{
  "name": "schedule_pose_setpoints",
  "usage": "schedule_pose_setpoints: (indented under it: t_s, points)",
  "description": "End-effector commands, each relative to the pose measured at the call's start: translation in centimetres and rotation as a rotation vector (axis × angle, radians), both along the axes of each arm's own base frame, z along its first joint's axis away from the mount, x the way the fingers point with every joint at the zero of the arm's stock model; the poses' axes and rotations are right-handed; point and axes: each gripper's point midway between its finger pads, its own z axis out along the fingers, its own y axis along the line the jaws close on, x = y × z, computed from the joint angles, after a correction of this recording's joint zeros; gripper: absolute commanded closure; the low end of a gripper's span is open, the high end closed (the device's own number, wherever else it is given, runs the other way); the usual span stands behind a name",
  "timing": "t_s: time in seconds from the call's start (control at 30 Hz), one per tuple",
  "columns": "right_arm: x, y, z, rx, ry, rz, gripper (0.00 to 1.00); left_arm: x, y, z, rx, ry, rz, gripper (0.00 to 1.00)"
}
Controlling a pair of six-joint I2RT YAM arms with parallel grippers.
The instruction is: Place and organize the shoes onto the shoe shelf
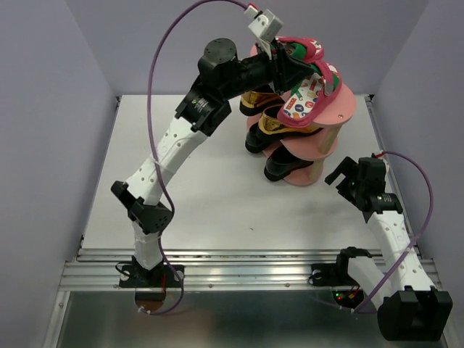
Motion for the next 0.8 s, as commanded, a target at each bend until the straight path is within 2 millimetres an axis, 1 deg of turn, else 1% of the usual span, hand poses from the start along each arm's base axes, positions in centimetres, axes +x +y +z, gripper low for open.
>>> schedule_pose_setpoints:
  t_s: [0.0,0.03,0.07,0.1,0.13,0.17,0.27,0.33,0.4,0.47,0.5,0.53,0.6,0.63,0.67,0.7,0.77]
  points:
    - [0.9,-0.2,1.3,-0.015,-0.057,0.002,0.0,-3.7,3.8,5.6,-0.095,-0.129,0.009,0.82]
    - [1.0,-0.2,1.1,-0.013,-0.054,0.004,0.0,-3.5,3.4,4.5,-0.073,-0.107,0.003,0.93]
    - [0.9,-0.2,1.0,-0.012,-0.051,0.005,0.0,-3.6,3.2,3.9,-0.061,-0.098,-0.004,0.99]
    - [0.9,-0.1,1.0,-0.01,-0.049,0.007,0.0,-3.8,3.1,3.4,-0.049,-0.093,-0.016,1.0]
    - [1.0,-0.1,0.9,-0.011,-0.048,0.008,0.0,-3.8,2.8,2.7,-0.031,-0.083,-0.027,1.0]
    - [1.0,-0.1,0.9,-0.01,-0.048,0.01,0.0,-3.7,2.3,1.5,-0.007,-0.068,-0.041,1.0]
    - [1.0,-0.1,1.0,-0.012,-0.05,0.009,0.0,-3.9,1.5,0.0,0.026,-0.049,-0.058,1.0]
    - [0.9,-0.1,1.1,-0.016,-0.053,0.01,0.0,-3.8,1.3,-1.0,0.064,-0.045,-0.046,1.0]
    - [0.9,-0.2,1.2,-0.016,-0.056,0.008,0.0,-3.7,1.7,-1.5,0.091,-0.045,-0.025,1.0]
    - [0.8,-0.1,1.2,-0.013,-0.061,0.009,0.0,-3.3,2.2,-2.7,0.138,-0.037,0.016,1.0]
    - [0.8,-0.1,1.2,-0.014,-0.059,0.01,0.0,-3.6,2.8,-2.5,0.146,-0.046,0.027,1.0]
    - [0.8,-0.1,1.1,-0.013,-0.056,0.008,0.0,-3.4,3.0,-3.5,0.173,-0.033,0.039,1.0]
    - [0.9,-0.1,1.1,-0.012,-0.053,0.009,0.0,-3.9,3.9,-3.5,0.188,-0.046,0.054,1.0]
    - [0.9,-0.1,1.0,-0.012,-0.052,0.009,0.0,-4.0,4.1,-3.9,0.201,-0.049,0.054,1.0]
    - [0.9,-0.1,0.9,-0.014,-0.049,0.011,0.0,-4.2,4.2,-5.1,0.236,-0.033,0.046,1.0]
    - [0.9,-0.1,1.0,-0.012,-0.05,0.012,0.0,-4.4,4.3,-5.6,0.256,-0.034,0.043,1.0]
    - [0.9,0.0,1.0,-0.011,-0.052,0.015,0.0,-4.5,4.1,-7.4,0.305,-0.016,0.028,1.0]
